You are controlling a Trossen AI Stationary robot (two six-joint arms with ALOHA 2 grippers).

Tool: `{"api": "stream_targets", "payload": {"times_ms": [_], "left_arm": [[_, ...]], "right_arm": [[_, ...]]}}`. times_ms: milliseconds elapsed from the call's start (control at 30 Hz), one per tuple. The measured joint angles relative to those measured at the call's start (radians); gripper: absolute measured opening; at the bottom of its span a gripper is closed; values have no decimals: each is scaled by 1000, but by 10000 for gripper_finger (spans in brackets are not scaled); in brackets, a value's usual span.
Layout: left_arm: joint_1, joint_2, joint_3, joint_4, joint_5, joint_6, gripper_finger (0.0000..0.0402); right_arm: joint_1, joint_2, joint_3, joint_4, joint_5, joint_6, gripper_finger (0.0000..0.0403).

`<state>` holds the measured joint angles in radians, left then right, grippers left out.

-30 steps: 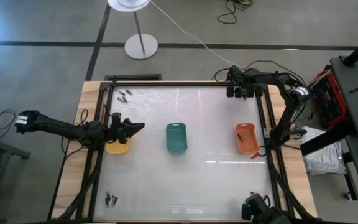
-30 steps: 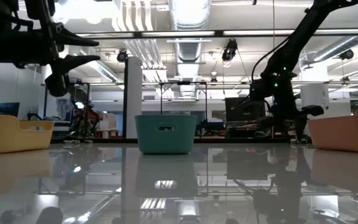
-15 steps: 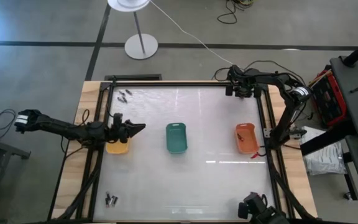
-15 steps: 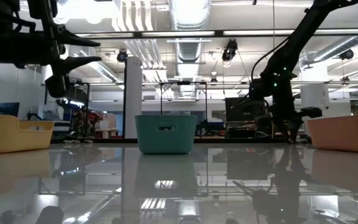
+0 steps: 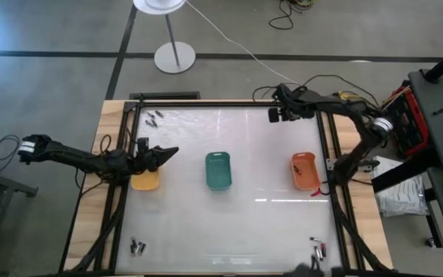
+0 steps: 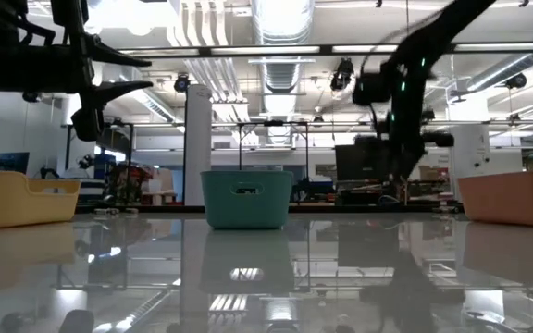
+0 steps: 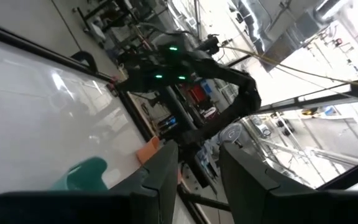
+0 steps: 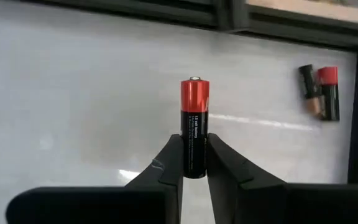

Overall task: Sort batteries
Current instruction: Put the red battery into the orange bin

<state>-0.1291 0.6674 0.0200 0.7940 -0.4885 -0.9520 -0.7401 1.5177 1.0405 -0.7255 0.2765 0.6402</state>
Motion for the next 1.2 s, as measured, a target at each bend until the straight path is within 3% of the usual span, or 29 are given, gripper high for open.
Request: {"api": "stream_targets", "payload": {"times_ms": [200,400,567,767,933,1200], "left_arm": [[0,21,0,-1,0,42,100],[0,27,0,-1,28,78,100],[-1,29,0,0,108,78,100],[-1,27,0,12,190,7,100],[-1,27,0,38,221,-2,100],[-1,27,0,45,220,-12,100]], "right_arm": [[313,-224,49,-329,-38,208,37],[709,-366,86,-621,-253,732,37],[926,-385,26,-690,-283,1053,37],[901,-390,-156,-633,-320,1204,37],[792,-420,-317,-394,-345,1173,37],[620,-402,-411,-356,-331,1084,36]]}}
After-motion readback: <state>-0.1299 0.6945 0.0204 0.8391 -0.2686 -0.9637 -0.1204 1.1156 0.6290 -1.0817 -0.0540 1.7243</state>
